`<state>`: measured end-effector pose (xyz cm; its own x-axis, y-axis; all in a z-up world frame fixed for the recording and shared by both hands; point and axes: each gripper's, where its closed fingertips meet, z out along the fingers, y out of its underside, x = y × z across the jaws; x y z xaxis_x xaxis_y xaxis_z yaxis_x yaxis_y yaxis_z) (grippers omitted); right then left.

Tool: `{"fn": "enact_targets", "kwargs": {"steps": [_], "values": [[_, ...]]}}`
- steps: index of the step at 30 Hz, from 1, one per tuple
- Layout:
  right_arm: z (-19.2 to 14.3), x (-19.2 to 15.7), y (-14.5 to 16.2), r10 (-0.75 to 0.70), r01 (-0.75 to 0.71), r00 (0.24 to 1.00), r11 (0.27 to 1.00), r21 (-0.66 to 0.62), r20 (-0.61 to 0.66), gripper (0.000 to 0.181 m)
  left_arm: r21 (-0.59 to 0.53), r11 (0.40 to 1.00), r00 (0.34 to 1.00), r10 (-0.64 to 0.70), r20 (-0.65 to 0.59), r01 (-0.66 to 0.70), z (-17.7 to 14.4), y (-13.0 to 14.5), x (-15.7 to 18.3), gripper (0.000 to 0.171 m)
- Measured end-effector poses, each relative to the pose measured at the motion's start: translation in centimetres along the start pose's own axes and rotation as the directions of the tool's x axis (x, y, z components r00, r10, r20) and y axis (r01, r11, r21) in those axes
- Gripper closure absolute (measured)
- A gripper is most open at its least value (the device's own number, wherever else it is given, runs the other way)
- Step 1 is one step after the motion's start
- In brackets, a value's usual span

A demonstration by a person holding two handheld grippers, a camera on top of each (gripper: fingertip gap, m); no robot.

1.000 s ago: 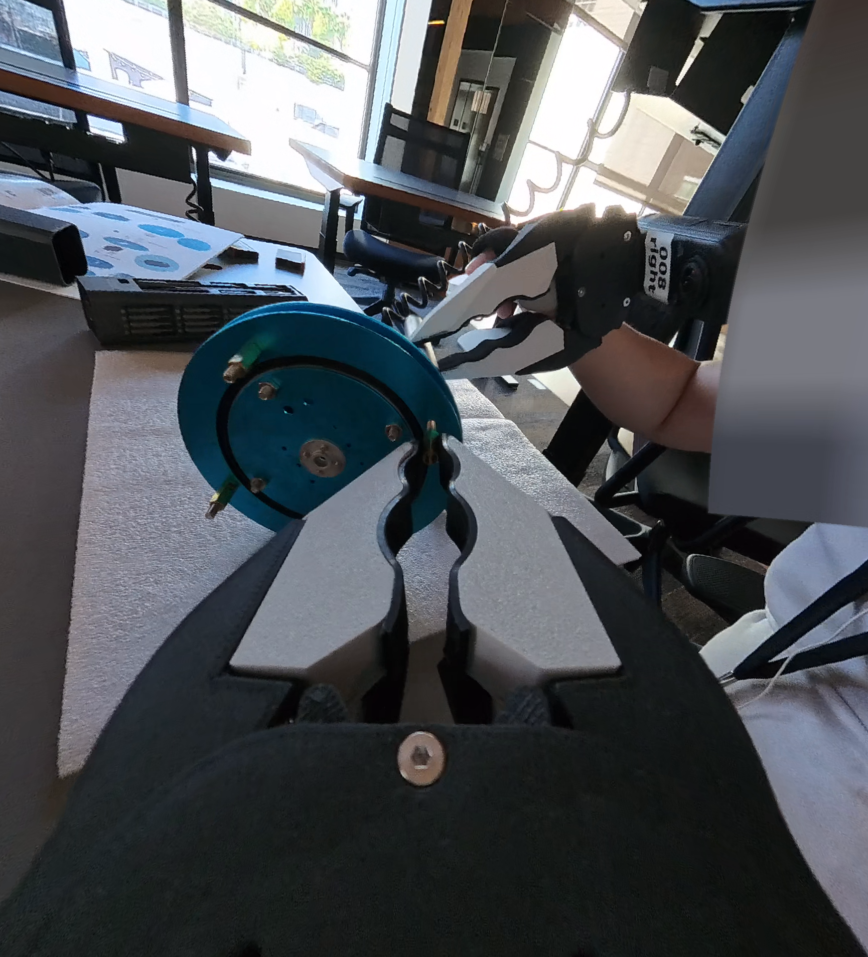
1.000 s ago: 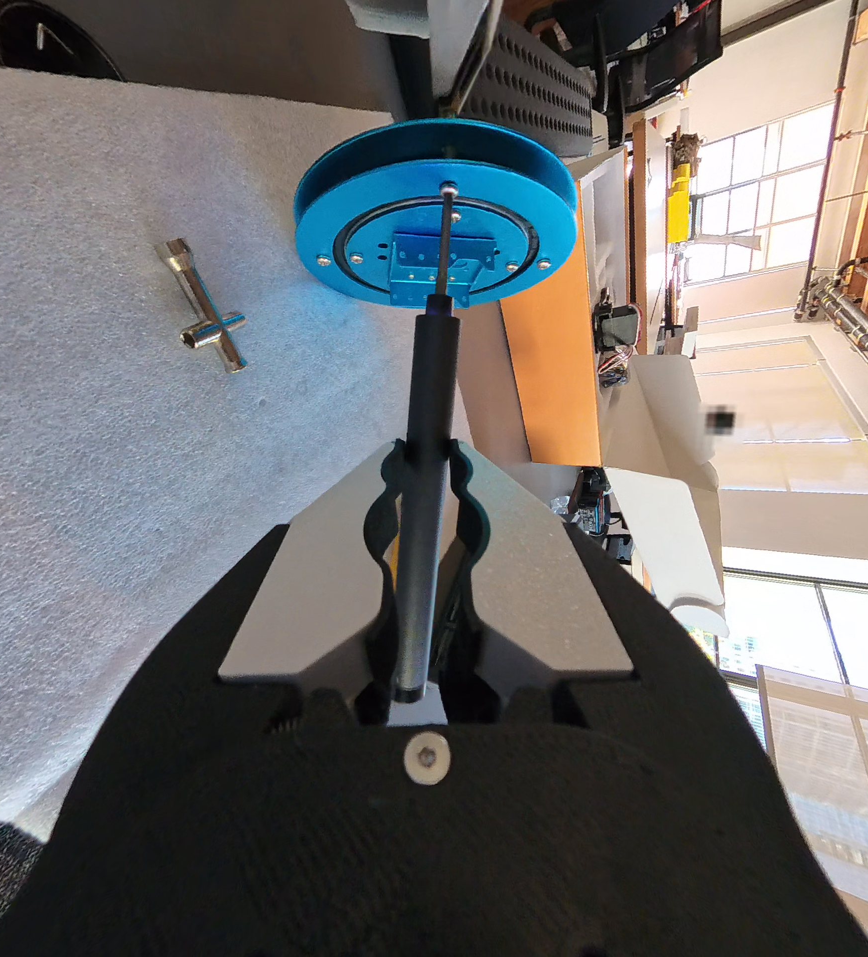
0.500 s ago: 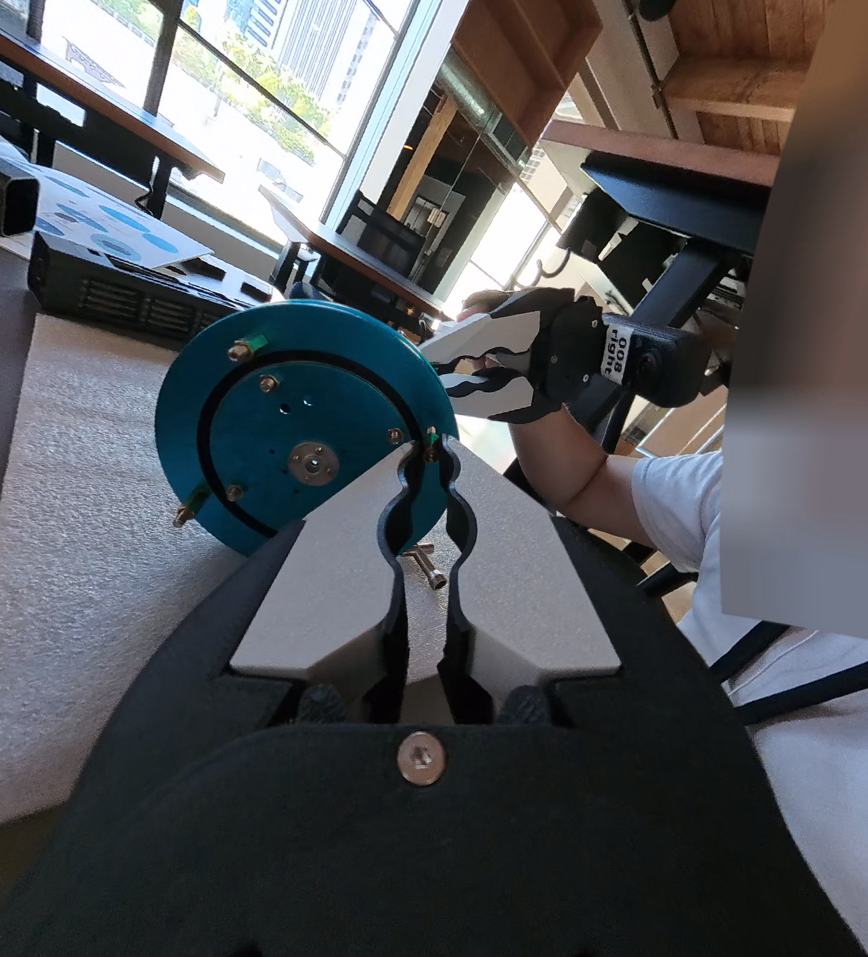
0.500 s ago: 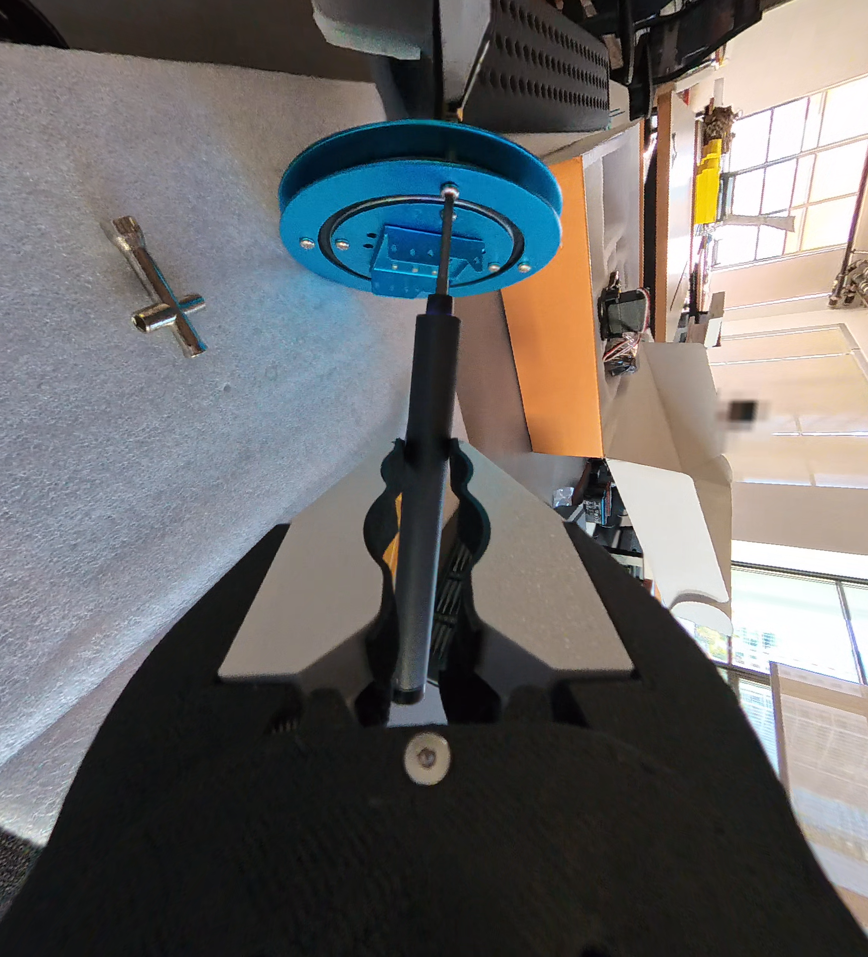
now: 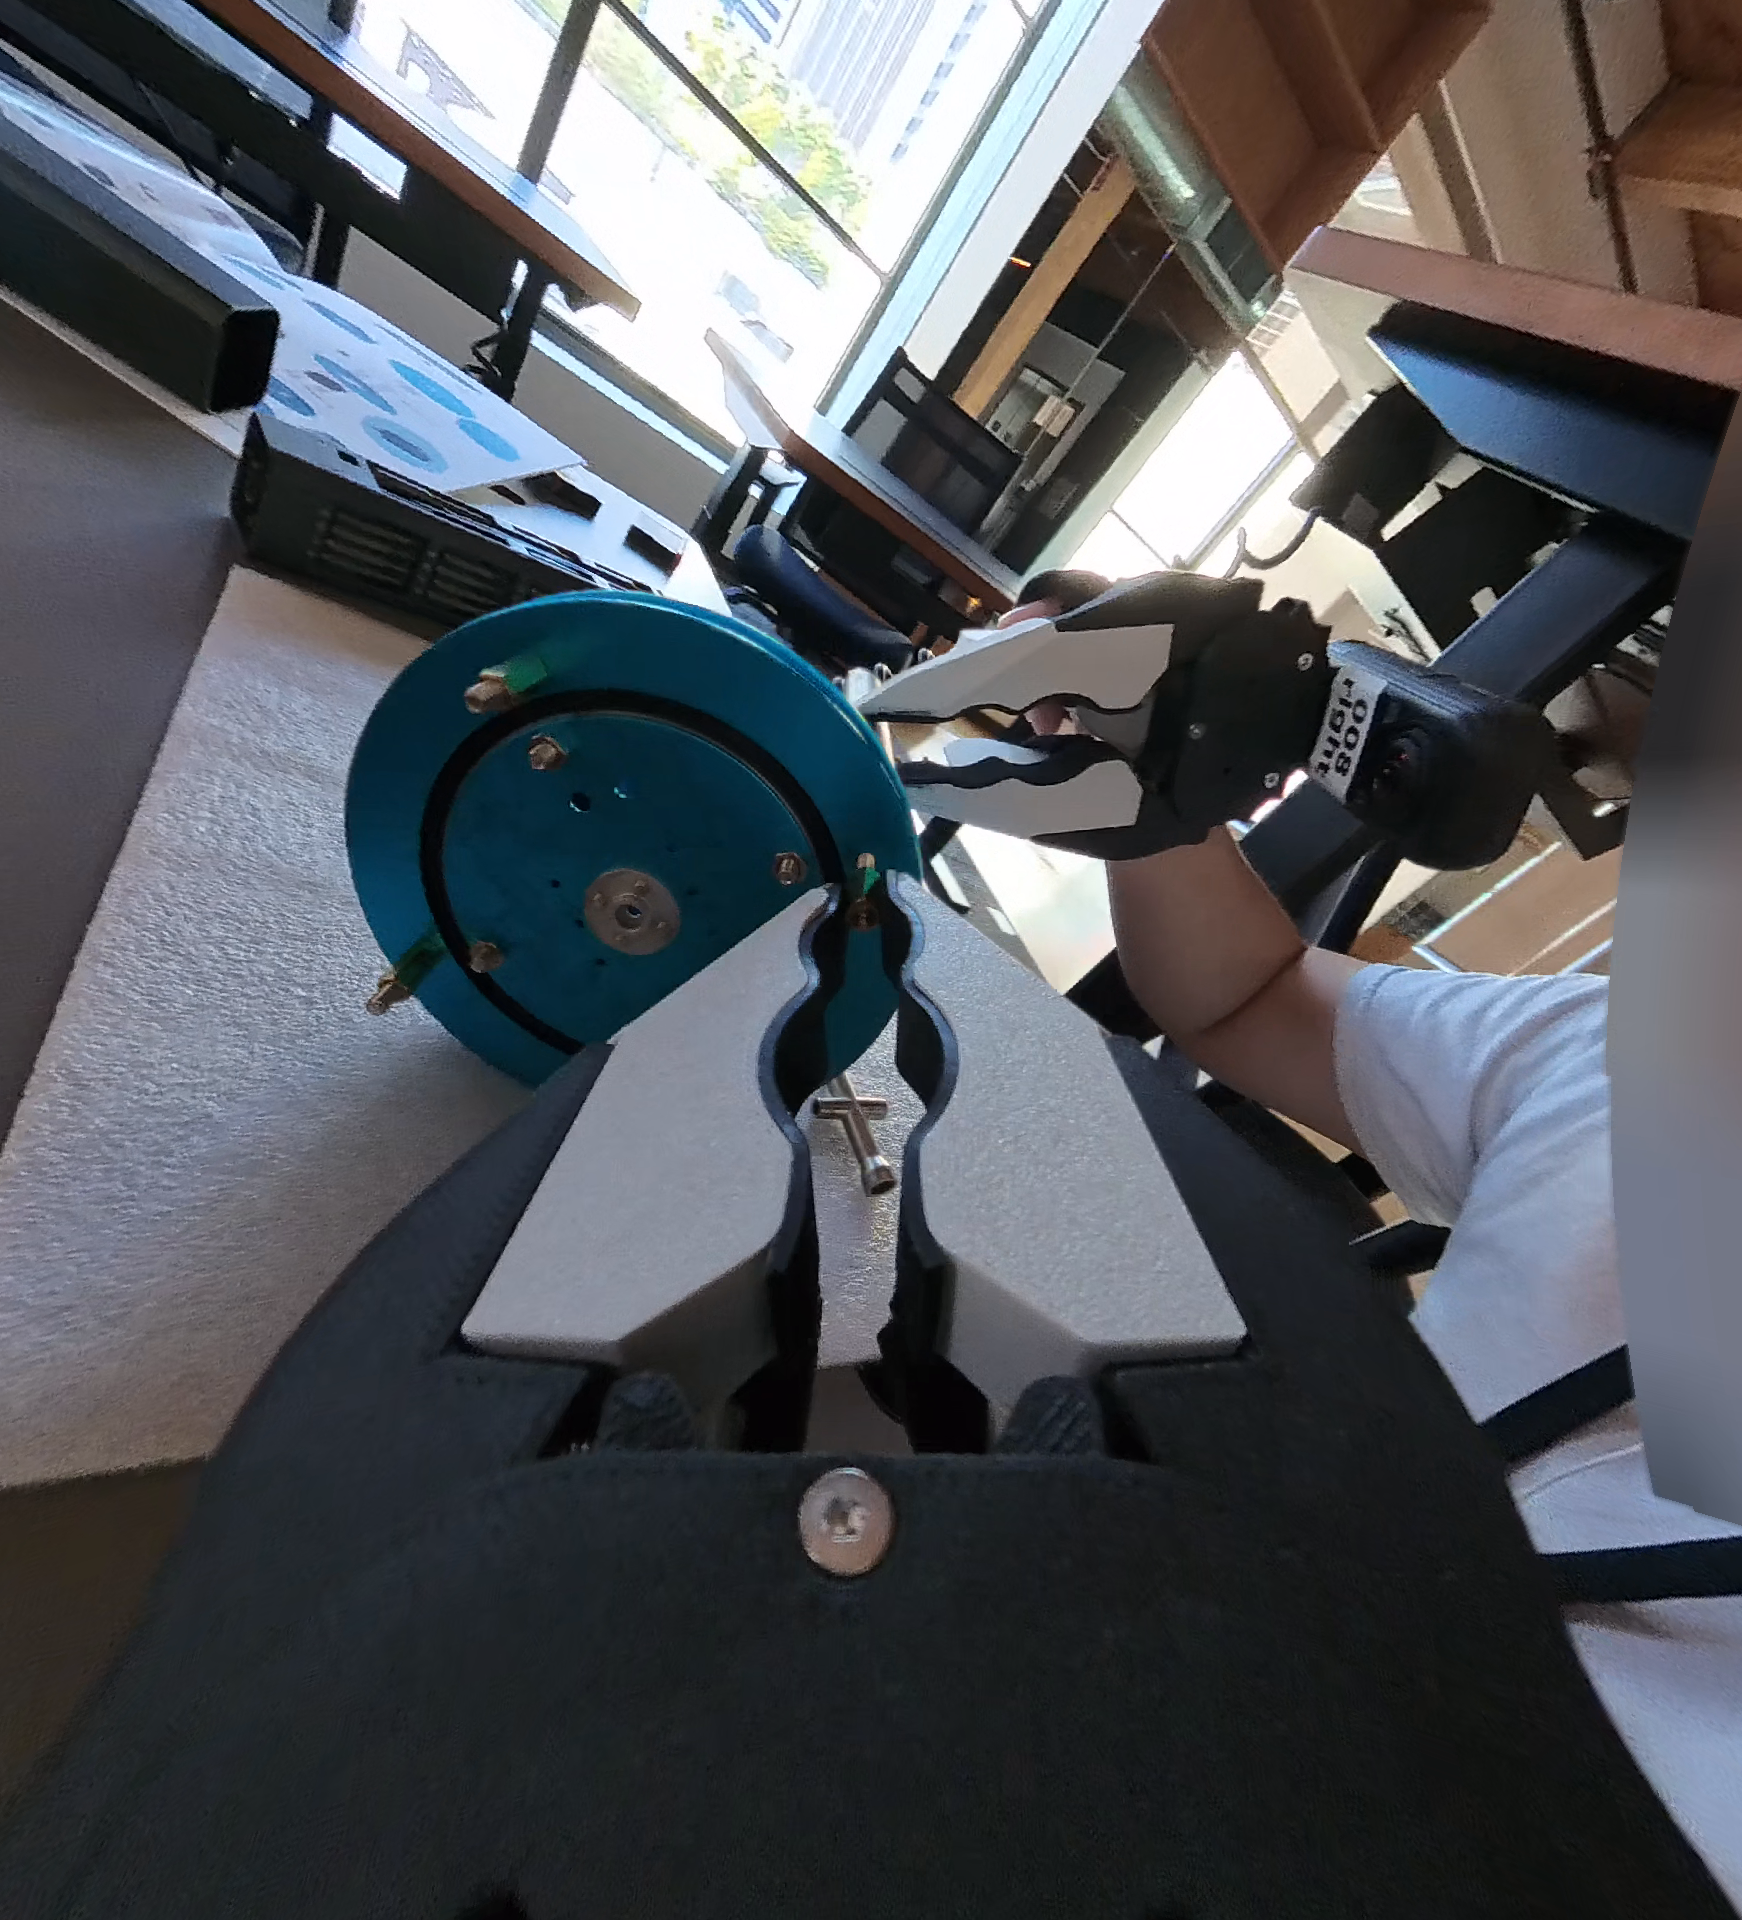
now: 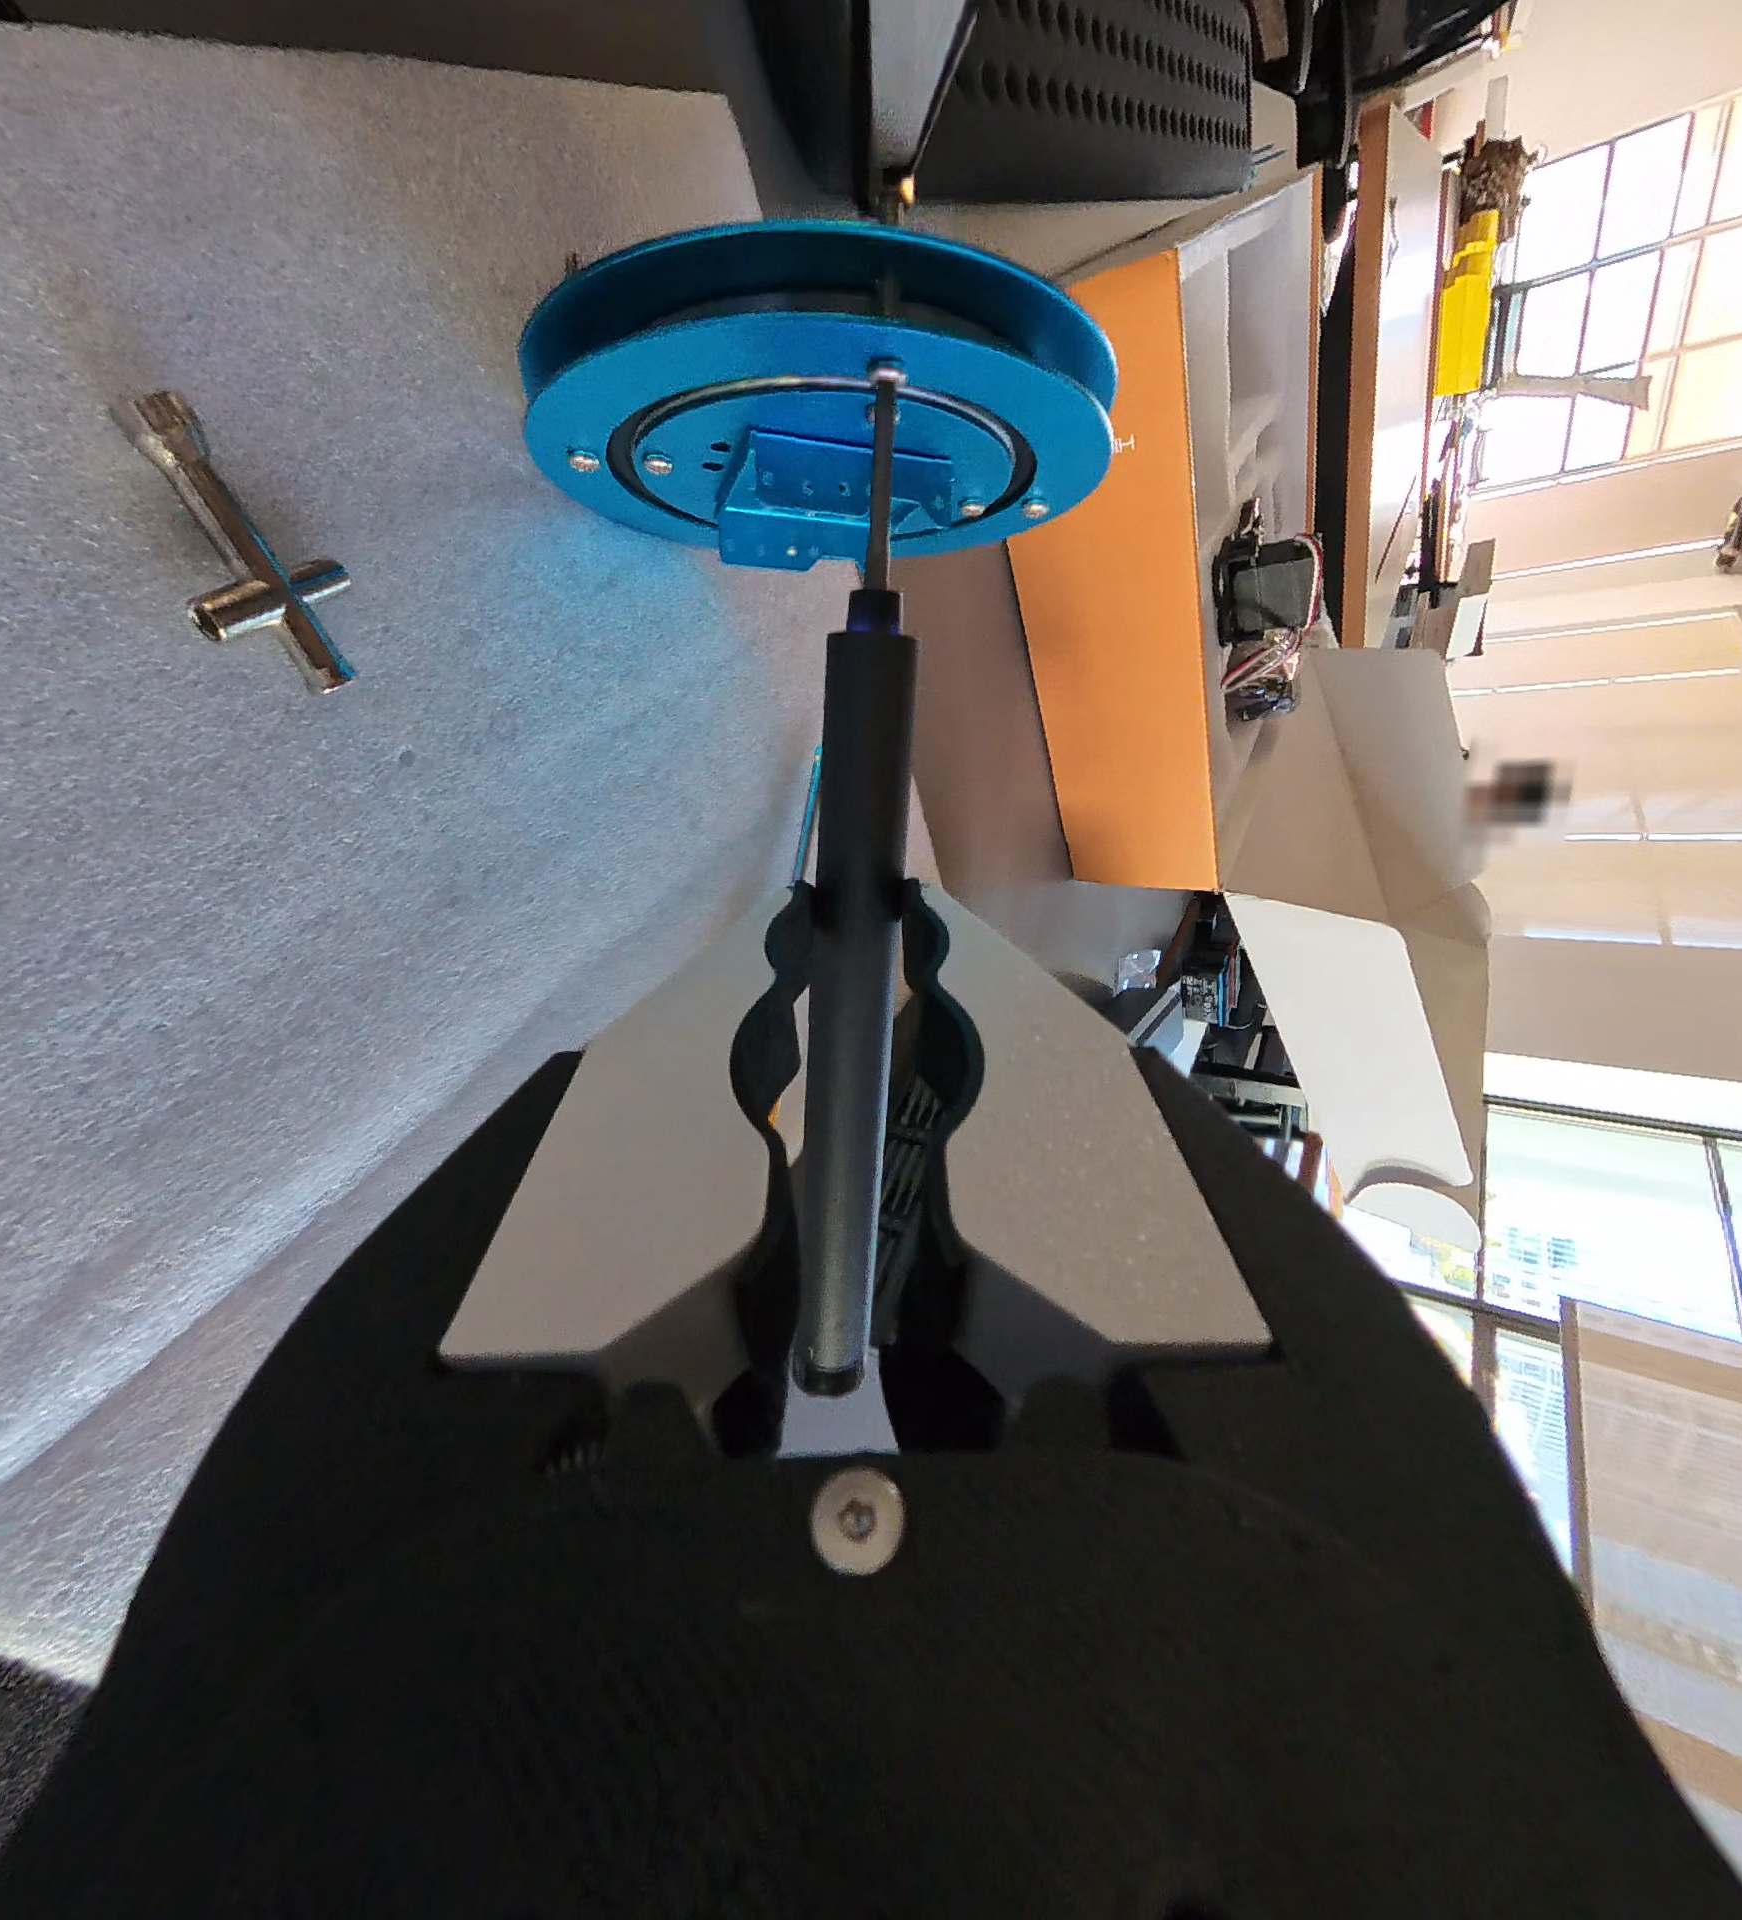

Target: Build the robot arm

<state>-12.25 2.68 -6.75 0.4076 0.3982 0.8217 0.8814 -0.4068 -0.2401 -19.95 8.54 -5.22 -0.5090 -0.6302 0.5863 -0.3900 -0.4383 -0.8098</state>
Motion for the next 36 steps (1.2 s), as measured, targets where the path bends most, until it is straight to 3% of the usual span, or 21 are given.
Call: {"fn": "enact_targets", "kwargs": {"steps": [6,10,17,24,36], "values": [[-0.5,-0.4,0.1,-0.006,0.005,1.000,0.999,-0.048,-0.016,0.167,0.008,1.000,0.999,-0.018,0.031,0.018,0.2,0.5,0.4,0.168],[-0.7,-0.1,-0.3,-0.012,0.011,1.000,0.999,-0.043,-0.017,0.167,0.023,0.999,0.998,0.048,0.041,-0.049,-0.1,0.8,0.5,0.168],[0.5,1.0,-2.5,-0.065,0.065,0.998,0.998,-0.024,0.014,0.167,0.124,0.990,0.996,-0.064,-0.058,0.071,-2.4,0.7,-0.3,0.168],[0.6,1.1,-0.2,-0.011,0.012,1.000,1.000,-0.021,0.024,0.167,0.146,0.981,0.992,-0.128,-0.020,0.129,-0.1,-0.3,-0.6,0.167],[2.1,2.4,0.3,-0.135,0.132,0.989,0.990,0.057,0.063,0.166,0.121,0.990,0.997,-0.069,0.024,0.065,0.1,-0.3,-0.6,0.167]]}}
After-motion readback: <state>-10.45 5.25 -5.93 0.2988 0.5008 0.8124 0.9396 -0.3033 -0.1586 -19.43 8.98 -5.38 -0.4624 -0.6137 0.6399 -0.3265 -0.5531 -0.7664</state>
